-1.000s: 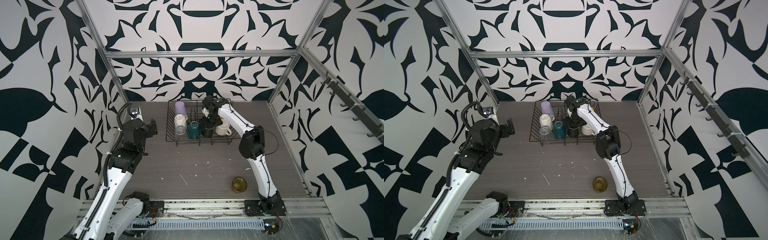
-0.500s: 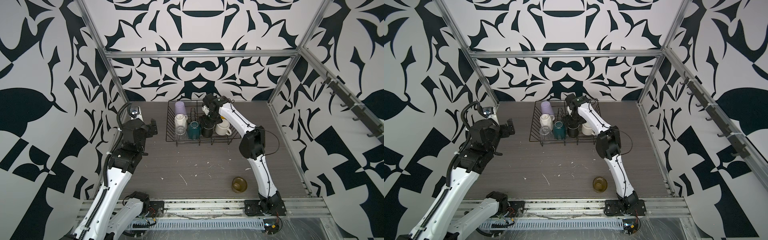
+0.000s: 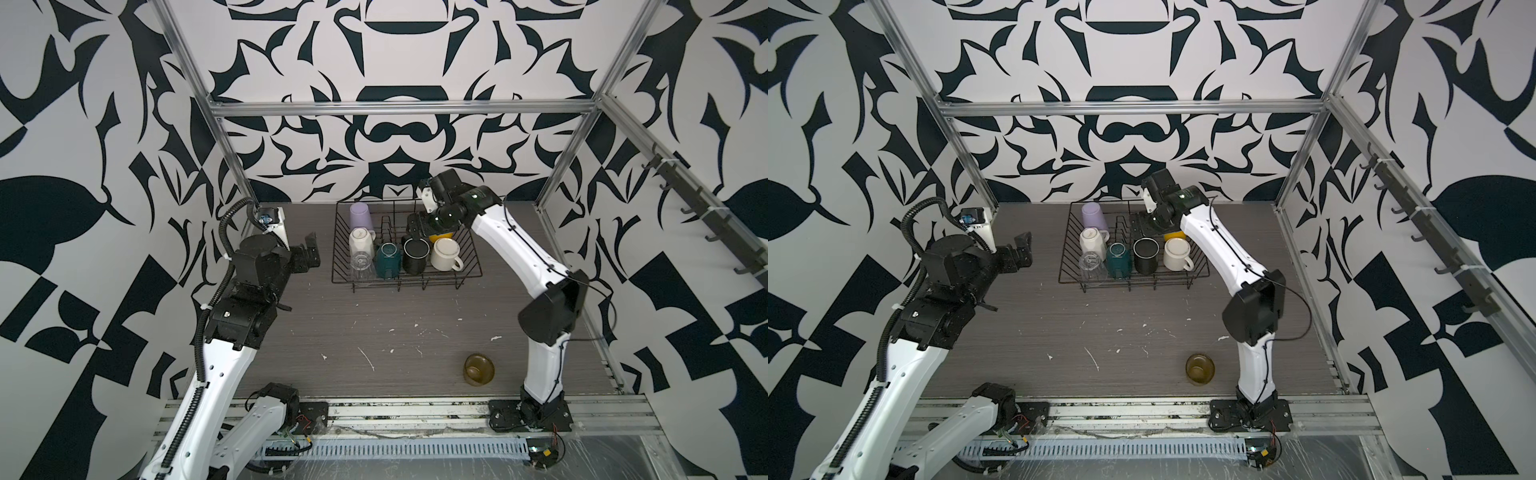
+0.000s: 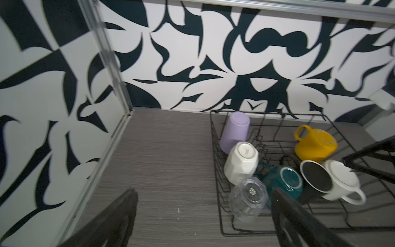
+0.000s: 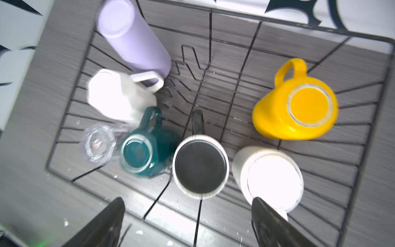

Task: Load cups into a dish rack
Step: Pick up the cup from the bottom-right of the table.

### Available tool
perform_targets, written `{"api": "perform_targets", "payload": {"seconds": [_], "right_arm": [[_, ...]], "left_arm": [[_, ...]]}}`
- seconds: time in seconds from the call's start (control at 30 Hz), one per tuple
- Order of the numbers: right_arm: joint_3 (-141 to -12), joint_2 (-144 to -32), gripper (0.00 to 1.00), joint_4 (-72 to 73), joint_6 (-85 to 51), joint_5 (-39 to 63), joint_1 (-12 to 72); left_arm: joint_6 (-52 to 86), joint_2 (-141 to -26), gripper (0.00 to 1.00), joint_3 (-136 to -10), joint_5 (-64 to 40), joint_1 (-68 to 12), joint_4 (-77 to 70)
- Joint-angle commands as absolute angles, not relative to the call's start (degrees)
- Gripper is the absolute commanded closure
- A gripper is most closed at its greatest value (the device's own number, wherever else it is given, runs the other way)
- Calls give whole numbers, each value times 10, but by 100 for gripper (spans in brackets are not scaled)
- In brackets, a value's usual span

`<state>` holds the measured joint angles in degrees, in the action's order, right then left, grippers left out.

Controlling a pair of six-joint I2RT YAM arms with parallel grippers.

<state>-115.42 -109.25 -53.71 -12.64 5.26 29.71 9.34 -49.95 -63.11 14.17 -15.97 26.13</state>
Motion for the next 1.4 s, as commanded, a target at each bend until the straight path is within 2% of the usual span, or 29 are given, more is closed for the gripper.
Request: {"api": "perform_targets", "payload": {"seconds": [0.0, 0.27, 0.47, 0.67, 0.87, 1.37], "right_arm": [[-1042, -1002, 3, -426, -153, 58, 289], [-795, -800, 0, -309, -188, 74, 222], [-708, -735, 1, -291, -207, 101, 155], [-662, -710, 1, -280, -228, 143, 100], [-638, -691, 1, -281, -231, 149, 88], [-550, -606, 0, -275, -241, 168, 60]], "left_arm": [[124, -524, 3, -659, 26, -157, 325], [219, -559, 11, -631, -107, -182, 322], [279, -614, 13, -618, -48, -358, 322], [347, -690, 14, -611, 1, -517, 311], [368, -783, 14, -644, 33, -625, 306], [365, -954, 14, -744, 12, -744, 282]]}}
